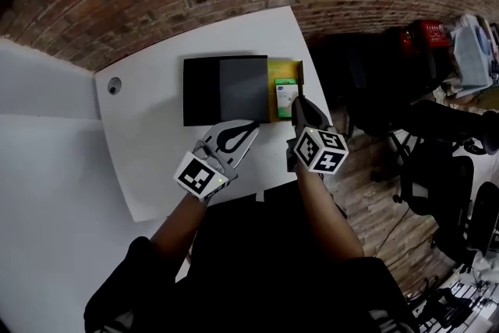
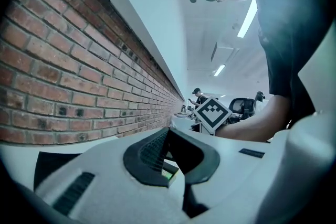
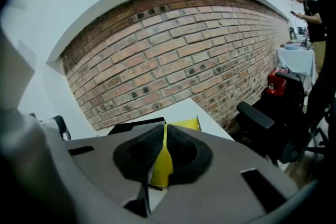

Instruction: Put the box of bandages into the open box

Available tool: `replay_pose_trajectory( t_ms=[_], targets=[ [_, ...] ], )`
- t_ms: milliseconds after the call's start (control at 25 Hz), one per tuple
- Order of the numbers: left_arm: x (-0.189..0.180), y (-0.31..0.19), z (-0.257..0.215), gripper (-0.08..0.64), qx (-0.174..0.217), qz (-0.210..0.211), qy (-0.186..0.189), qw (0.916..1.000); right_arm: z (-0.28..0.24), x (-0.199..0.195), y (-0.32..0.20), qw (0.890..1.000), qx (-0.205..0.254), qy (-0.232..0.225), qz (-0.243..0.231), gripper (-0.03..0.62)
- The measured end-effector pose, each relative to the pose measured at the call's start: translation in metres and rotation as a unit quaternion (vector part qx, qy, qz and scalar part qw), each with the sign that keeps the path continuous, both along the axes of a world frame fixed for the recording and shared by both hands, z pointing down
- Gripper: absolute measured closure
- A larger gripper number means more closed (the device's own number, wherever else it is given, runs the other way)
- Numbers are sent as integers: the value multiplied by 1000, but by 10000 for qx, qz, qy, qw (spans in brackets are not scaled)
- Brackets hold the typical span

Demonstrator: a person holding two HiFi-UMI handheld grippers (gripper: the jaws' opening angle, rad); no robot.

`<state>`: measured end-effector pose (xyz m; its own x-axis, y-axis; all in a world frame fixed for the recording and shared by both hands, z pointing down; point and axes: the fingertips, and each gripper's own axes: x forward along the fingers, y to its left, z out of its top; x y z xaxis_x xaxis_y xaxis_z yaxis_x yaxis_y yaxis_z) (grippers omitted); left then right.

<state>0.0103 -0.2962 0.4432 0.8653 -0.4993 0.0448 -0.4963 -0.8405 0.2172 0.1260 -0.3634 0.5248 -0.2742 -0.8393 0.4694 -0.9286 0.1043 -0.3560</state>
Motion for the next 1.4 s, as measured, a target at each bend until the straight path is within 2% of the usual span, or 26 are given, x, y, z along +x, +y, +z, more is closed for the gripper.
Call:
replay_pose_trajectory(
  t_ms=[360, 680, 840, 1040, 1400],
  targets=[
    [-2, -3, -33, 545, 525, 42, -4, 9986, -77, 3, 12, 9937, 1016, 362, -314, 580],
    [-1, 18, -70, 545, 705, -220, -40, 9973, -151, 24, 52, 9719, 2131, 599, -798, 583],
    [6, 46, -89, 545, 815, -290, -129, 9962, -185, 38, 94, 9569, 2645, 550, -1063, 584],
    [19, 95, -98, 545, 872, -346, -237, 9953, -214, 54, 173, 9351, 3162, 303, -1570, 586],
    [29, 193, -92, 545, 770, -519, -285, 9953, -212, 81, 283, 9219, 3382, 134, -1887, 586]
  ],
)
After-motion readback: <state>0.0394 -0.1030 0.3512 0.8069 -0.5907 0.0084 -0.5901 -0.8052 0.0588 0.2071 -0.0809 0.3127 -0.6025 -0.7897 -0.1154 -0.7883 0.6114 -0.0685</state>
